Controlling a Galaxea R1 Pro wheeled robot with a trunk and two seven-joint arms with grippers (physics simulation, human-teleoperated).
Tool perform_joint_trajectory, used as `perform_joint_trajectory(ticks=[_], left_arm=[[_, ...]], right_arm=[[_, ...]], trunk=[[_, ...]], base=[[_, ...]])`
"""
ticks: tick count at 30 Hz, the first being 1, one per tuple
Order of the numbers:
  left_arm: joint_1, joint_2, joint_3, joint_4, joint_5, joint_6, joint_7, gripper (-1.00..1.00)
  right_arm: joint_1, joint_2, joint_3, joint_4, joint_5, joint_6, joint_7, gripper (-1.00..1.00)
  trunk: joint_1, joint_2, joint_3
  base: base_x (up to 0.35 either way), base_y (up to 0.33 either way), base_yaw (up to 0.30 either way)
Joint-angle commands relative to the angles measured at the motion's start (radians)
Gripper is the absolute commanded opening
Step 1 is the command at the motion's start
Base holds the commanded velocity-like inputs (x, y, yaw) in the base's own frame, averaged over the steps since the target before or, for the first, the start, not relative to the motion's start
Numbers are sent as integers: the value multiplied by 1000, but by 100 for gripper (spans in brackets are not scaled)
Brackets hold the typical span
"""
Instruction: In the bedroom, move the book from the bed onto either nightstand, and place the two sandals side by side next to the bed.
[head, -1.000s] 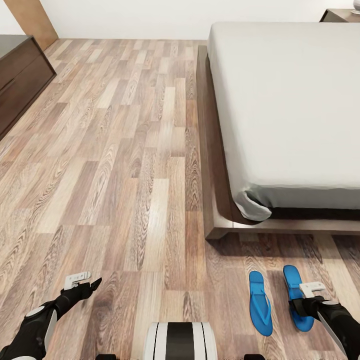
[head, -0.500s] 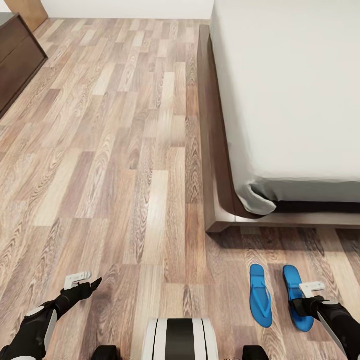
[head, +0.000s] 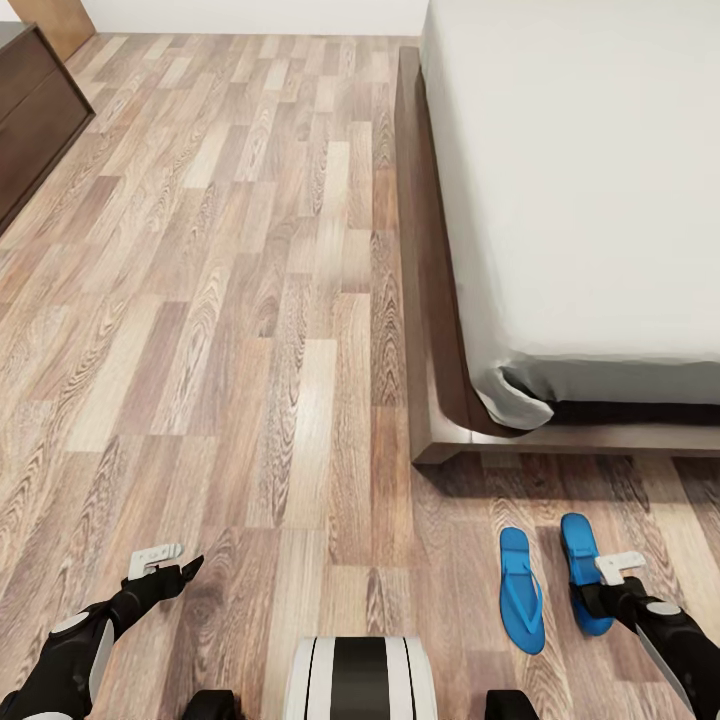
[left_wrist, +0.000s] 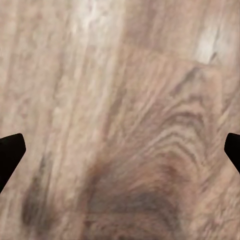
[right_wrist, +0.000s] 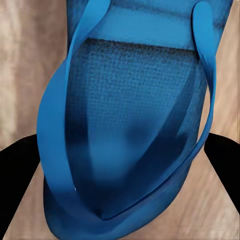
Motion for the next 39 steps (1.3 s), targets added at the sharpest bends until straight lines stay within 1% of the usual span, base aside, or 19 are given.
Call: perform_joint_trajectory(ticks=[1,8,14,20,26,37,39], left_arm=[[-1,-1,5,-2,-5,6,-8,100],[-1,-1,4,-2,-5,6,-8,100],[-1,-1,3,-2,-5,6,-8,100],[-1,-8,5,-2,-5,6,-8,100],[-1,-10,5,-2,-5,6,-8,100],[-1,-10,5,-2,-5,6,-8,100],[-1,-10,5,-2,-5,6,-8,100]], right_arm=[[0,0,1,-1,4,-1,3,-100],[0,-1,2,-1,4,-3,1,-100],[0,-1,2,-1,4,-2,1,-100],[0,-1,2,0,4,-2,1,-100],[0,-1,2,-1,4,-2,1,-100],[0,-1,2,-1,4,-1,1,-100],[0,-1,2,-1,4,-2,1,-100]], trunk=[[0,0,-1],[0,0,-1],[3,-2,-24],[3,-2,-24],[5,-3,-47],[5,-3,-47],[6,-4,-55]], base=[[0,0,0],[0,0,0],[0,0,0],[0,0,0],[0,0,0],[0,0,0],[0,0,0]])
